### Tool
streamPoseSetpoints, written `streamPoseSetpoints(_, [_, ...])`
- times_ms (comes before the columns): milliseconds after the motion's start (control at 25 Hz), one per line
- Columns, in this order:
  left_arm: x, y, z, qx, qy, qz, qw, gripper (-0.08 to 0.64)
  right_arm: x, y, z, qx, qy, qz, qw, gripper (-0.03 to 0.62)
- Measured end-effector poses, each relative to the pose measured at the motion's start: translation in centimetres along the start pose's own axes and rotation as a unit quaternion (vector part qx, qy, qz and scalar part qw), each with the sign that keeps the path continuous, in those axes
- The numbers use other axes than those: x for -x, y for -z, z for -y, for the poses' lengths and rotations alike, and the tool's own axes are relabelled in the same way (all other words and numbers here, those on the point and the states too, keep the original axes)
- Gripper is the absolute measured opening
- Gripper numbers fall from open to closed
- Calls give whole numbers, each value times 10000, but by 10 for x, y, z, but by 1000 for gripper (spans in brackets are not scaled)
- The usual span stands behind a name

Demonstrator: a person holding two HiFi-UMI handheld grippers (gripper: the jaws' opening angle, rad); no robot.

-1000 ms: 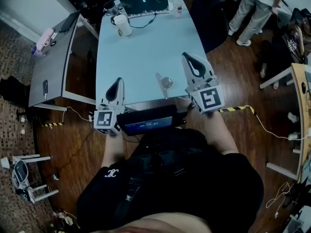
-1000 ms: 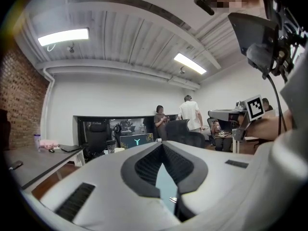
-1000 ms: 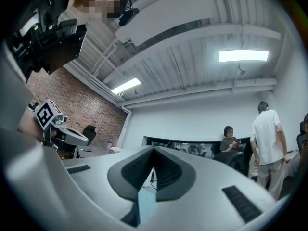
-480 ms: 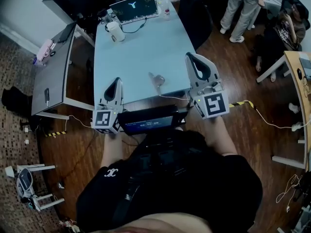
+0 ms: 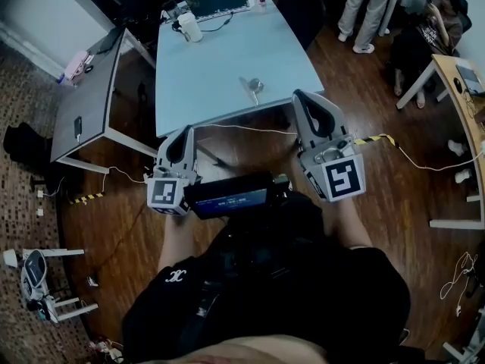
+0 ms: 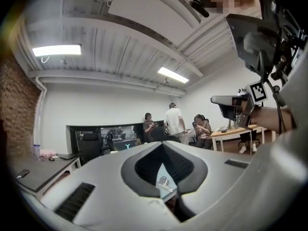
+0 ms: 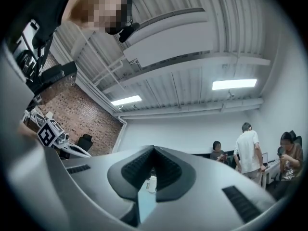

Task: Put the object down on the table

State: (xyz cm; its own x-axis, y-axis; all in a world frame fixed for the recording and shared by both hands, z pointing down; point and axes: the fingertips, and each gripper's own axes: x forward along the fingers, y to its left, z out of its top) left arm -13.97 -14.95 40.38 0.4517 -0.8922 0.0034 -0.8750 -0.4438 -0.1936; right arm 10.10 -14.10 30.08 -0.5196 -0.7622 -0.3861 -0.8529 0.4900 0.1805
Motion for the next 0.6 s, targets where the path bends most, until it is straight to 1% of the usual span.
streamPoseSetpoints(80, [45, 1, 7, 27, -57, 76, 10000, 5, 33, -22, -32, 10, 0, 44, 10000, -21])
streamPoseSetpoints(120, [66, 0, 10, 121, -93, 99, 9998, 5, 49, -31, -45, 35, 19, 68, 10000, -21])
streamPoseSetpoints(200, [102, -4, 20, 300, -108, 103, 9994, 5, 76, -45, -67, 25, 69, -21, 10000, -21])
streamPoseSetpoints(280, [133, -13, 29, 314, -86, 90, 9994, 5, 99, -57, -84, -46, 138, -154, 9998, -23])
streamPoseSetpoints(360, [158, -23, 36, 264, -80, 115, 9996, 5, 120, -68, -92, -146, 274, -224, 9993, -21])
streamPoseSetpoints(480, [180, -32, 50, 237, -73, 152, 9996, 5, 144, -73, -92, -297, 507, -308, 9978, -21])
streamPoseSetpoints(600, [192, -37, 63, 181, -106, 148, 9997, 5, 154, -74, -96, -79, 478, -403, 9980, -21])
